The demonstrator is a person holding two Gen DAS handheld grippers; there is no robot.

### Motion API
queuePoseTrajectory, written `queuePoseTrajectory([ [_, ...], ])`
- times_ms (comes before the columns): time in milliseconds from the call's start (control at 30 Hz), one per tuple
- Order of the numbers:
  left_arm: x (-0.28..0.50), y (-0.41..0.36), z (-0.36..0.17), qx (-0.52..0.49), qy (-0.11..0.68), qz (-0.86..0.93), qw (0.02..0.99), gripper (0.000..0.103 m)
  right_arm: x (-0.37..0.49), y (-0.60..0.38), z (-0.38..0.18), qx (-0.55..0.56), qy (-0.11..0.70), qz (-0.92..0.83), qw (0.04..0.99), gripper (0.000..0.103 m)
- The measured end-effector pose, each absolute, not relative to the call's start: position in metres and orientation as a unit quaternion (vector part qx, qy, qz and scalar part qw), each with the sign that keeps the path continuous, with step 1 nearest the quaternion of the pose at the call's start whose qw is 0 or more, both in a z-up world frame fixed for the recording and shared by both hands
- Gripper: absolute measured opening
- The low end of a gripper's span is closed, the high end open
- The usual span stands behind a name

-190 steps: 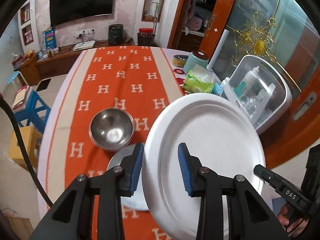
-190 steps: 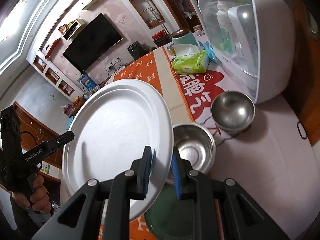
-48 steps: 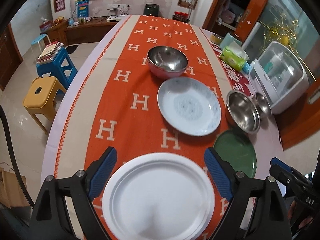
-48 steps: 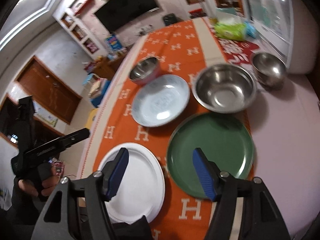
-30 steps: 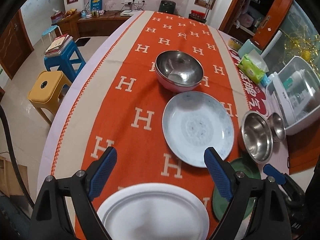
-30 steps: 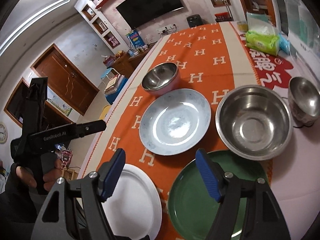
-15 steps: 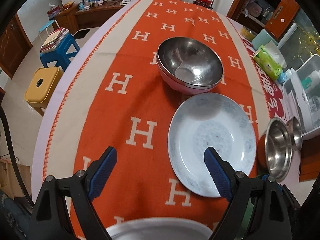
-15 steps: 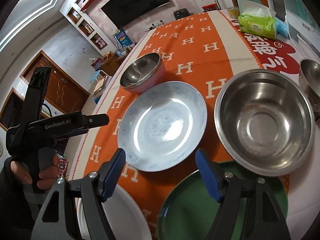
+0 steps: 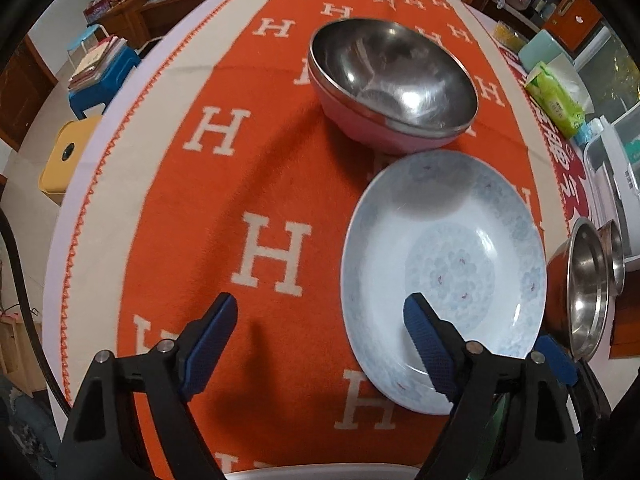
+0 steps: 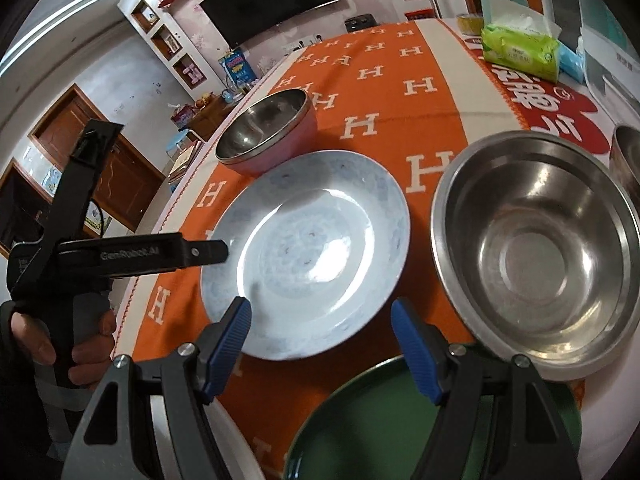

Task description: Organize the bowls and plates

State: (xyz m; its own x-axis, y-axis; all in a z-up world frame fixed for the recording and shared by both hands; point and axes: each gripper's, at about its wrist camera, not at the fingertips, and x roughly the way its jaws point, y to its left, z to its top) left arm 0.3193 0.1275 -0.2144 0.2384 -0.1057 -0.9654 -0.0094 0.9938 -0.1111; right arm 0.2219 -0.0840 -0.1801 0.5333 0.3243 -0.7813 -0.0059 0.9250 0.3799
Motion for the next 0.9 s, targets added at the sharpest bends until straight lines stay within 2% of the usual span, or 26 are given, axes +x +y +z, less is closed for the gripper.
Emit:
queuePoseTrajectory([
  [233,0.324,0.12,-0.223,-0.044,0.623,-0.043,0.78,0.074,0.226,-0.078,-0.184,0.14,0.47,0.092,0.866,0.073],
  [367,0.327,0.119,-0.231,-0.044,0.631,-0.047,0.773,0.063,0.23,-0.08,-0.187,0.14,0.474,0.085,0.865,0.069],
  [533,0.33,0.117,-0.231,-0.04,0.62,-0.05,0.782,0.063,0.233,-0.079,-0.191,0.139,0.474,0.084,0.865,0.068],
  [767,0.337,0.105,-0.232,-0.029,0.611,-0.064,0.789,0.058,0.242,-0.086,-0.206,0.148,0.492,0.085,0.854,0.048],
  [900,0.34,0.096,-0.232,-0.023,0.609,-0.079,0.789,0.054,0.241,-0.086,-0.206,0.148,0.486,0.083,0.857,0.047],
])
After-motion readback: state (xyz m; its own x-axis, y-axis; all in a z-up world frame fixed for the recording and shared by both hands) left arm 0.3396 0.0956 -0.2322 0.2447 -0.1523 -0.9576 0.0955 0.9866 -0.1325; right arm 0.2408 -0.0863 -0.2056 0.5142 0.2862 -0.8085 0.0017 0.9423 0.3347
